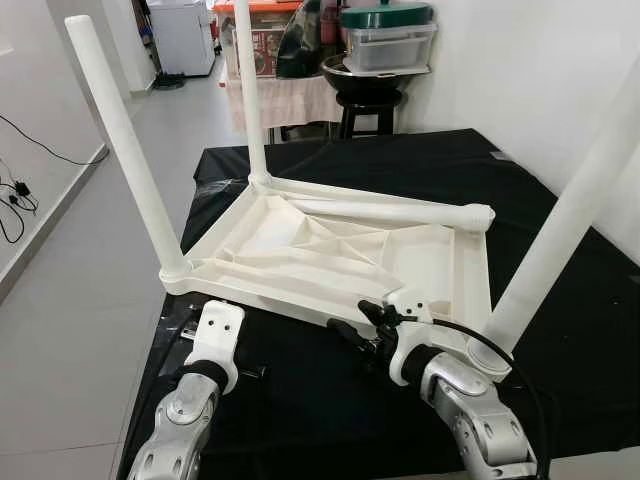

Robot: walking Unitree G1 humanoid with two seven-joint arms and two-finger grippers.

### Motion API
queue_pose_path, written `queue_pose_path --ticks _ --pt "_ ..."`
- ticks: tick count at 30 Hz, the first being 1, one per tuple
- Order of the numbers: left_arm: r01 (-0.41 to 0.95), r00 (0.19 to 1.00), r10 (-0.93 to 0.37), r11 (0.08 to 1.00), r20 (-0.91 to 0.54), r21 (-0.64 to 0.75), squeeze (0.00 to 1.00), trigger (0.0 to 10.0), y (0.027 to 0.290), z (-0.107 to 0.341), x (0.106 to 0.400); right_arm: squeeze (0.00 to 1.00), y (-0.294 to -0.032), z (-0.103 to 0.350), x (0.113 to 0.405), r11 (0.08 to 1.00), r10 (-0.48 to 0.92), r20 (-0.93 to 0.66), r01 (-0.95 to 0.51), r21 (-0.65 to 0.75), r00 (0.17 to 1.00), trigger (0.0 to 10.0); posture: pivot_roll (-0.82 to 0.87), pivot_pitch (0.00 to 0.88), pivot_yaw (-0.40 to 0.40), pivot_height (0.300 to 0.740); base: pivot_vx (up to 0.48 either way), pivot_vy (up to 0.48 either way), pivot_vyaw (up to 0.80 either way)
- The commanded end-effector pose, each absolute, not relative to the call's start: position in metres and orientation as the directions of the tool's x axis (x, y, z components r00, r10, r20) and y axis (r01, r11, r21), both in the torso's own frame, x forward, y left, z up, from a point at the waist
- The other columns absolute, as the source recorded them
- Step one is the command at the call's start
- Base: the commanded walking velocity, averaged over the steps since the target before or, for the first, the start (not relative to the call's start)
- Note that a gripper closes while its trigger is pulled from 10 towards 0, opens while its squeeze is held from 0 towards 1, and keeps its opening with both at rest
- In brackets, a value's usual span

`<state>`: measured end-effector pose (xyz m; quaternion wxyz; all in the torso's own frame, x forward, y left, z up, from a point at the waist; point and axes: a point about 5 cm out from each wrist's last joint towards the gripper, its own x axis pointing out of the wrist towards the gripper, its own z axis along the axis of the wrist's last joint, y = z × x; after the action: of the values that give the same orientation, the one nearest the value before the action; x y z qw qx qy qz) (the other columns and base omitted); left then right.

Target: Building children table

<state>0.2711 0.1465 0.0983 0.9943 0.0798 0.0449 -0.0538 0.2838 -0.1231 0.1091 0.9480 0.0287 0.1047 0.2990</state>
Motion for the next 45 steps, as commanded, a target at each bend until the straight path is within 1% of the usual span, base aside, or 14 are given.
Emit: queue_pose_path --ticks 1,16,25,26,28,30,31,32,33,34,36,39,41,45 --pt "0.124 0.986 -0.102 0.978 -0.132 0.165 0.00 10.0 0.147 0.093 0.272 0.00 -0.121 0.109 0.286 0.816 0.578 -0.168 -0.563 0.127 0.799 10.0 -0.09 0.000 0.019 0.740 -0.277 0.000 0.00" --pt "0.126 0.991 -0.120 0.985 -0.050 0.118 0.00 10.0 0.147 0.102 0.271 0.00 -0.120 0.109 0.287 0.818 0.575 -0.165 -0.561 0.126 0.801 10.0 -0.09 0.000 0.019 0.740 -0.054 0.000 0.00" --pt "0.175 0.982 -0.170 0.983 -0.081 0.057 0.00 10.0 0.145 0.099 0.268 0.00 -0.120 0.108 0.286 0.816 0.578 -0.166 -0.563 0.132 0.799 10.0 -0.09 0.000 0.020 0.740 0.000 -0.072 0.00" --pt "0.178 0.981 -0.174 0.983 -0.082 0.051 0.00 10.0 0.145 0.099 0.267 0.00 -0.119 0.109 0.285 0.796 0.604 -0.159 -0.586 0.149 0.781 10.0 -0.09 0.000 0.020 0.740 0.000 -0.480 0.00" --pt "0.184 0.980 -0.180 0.982 -0.083 0.037 0.00 10.0 0.144 0.098 0.267 0.00 -0.117 0.112 0.277 0.708 0.706 -0.151 -0.690 0.151 0.691 10.0 -0.09 0.000 0.021 0.740 0.000 -0.480 0.00" --pt "0.189 0.979 -0.186 0.981 -0.084 0.032 0.00 10.0 0.143 0.097 0.267 0.00 -0.120 0.116 0.265 0.579 0.814 -0.157 -0.804 0.137 0.560 10.0 -0.09 0.000 0.021 0.740 0.000 -0.480 0.00" --pt "0.192 0.978 -0.189 0.981 -0.085 0.030 0.00 10.0 0.143 0.097 0.267 0.00 -0.121 0.117 0.261 0.541 0.839 -0.160 -0.830 0.136 0.520 10.0 -0.09 0.000 0.021 0.740 0.000 0.000 0.00" --pt "0.192 0.978 -0.189 0.981 -0.085 0.030 0.00 10.0 0.143 0.097 0.267 0.00 -0.121 0.117 0.261 0.541 0.839 -0.160 -0.830 0.136 0.520 10.0 -0.09 0.000 0.021 0.740 0.000 0.000 0.00" --pt "0.201 0.977 -0.198 0.979 -0.084 0.028 0.00 10.0 0.142 0.098 0.267 0.00 -0.135 0.120 0.250 0.414 0.901 -0.199 -0.901 0.130 0.385 10.0 -0.09 0.000 0.020 0.740 0.000 0.000 0.00" --pt "0.204 0.976 -0.201 0.979 -0.083 0.027 0.00 10.0 0.142 0.098 0.267 0.00 -0.141 0.121 0.247 0.375 0.914 -0.217 -0.917 0.134 0.342 10.0 -0.09 0.000 0.020 0.740 0.000 0.000 0.00" --pt "0.206 0.976 -0.204 0.978 -0.082 0.026 0.00 10.0 0.142 0.098 0.267 0.00 -0.144 0.121 0.245 0.353 0.920 -0.228 -0.925 0.137 0.318 10.0 -0.09 0.000 0.020 0.740 0.000 0.000 0.00" --pt "0.206 0.976 -0.204 0.978 -0.082 0.021 0.00 10.0 0.143 0.098 0.267 0.00 -0.155 0.123 0.248 0.350 0.910 -0.272 -0.931 0.104 0.312 10.0 -0.08 0.000 0.018 0.740 0.000 0.000 0.00" --pt "0.205 0.976 -0.203 0.979 -0.083 0.017 0.00 10.0 0.143 0.099 0.267 0.00 -0.164 0.126 0.262 0.428 0.866 -0.301 -0.903 0.031 0.400 10.0 -0.09 0.000 0.015 0.740 0.000 -0.480 0.00" --pt "0.209 0.975 -0.207 0.978 -0.085 0.010 0.00 10.0 0.142 0.098 0.264 0.00 -0.167 0.129 0.273 0.498 0.830 -0.288 -0.867 -0.004 0.478 10.0 -0.08 0.000 0.012 0.740 0.000 -0.480 0.00"
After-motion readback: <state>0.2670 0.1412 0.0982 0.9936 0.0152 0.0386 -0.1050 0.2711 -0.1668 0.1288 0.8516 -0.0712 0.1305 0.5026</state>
